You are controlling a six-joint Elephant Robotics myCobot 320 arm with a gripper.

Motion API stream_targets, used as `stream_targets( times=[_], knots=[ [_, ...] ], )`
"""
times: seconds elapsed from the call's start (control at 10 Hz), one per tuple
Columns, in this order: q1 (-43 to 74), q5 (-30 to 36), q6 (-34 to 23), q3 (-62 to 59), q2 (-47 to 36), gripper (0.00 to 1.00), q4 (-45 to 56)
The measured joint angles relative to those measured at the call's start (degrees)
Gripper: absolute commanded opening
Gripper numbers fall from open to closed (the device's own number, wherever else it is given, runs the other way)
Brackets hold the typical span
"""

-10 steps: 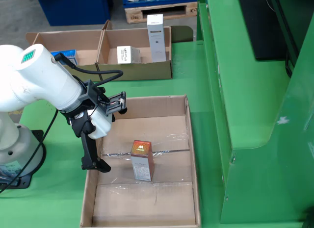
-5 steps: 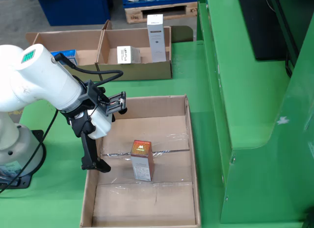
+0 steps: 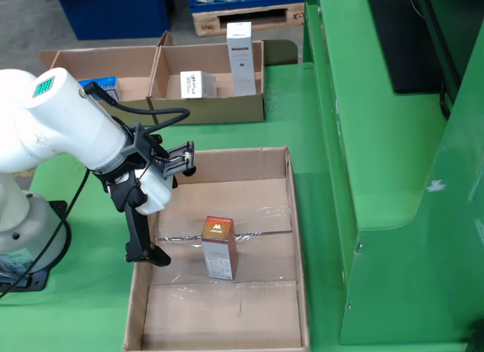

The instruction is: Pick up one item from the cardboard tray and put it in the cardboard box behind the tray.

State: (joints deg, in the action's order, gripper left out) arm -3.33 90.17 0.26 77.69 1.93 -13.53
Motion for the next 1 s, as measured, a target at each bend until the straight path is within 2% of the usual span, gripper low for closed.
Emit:
stream_targets(
  times=[0.4, 0.7, 1.0],
  knots=[
    [-0.3, -0.1, -1.2, 4.1, -2.9, 1.00, -0.6],
    [0.7, 0.6, -4.7, 3.9, -3.1, 1.00, 0.4],
    [2.6, 2.0, -6.8, -3.4, 2.4, 1.00, 3.5]
  ],
)
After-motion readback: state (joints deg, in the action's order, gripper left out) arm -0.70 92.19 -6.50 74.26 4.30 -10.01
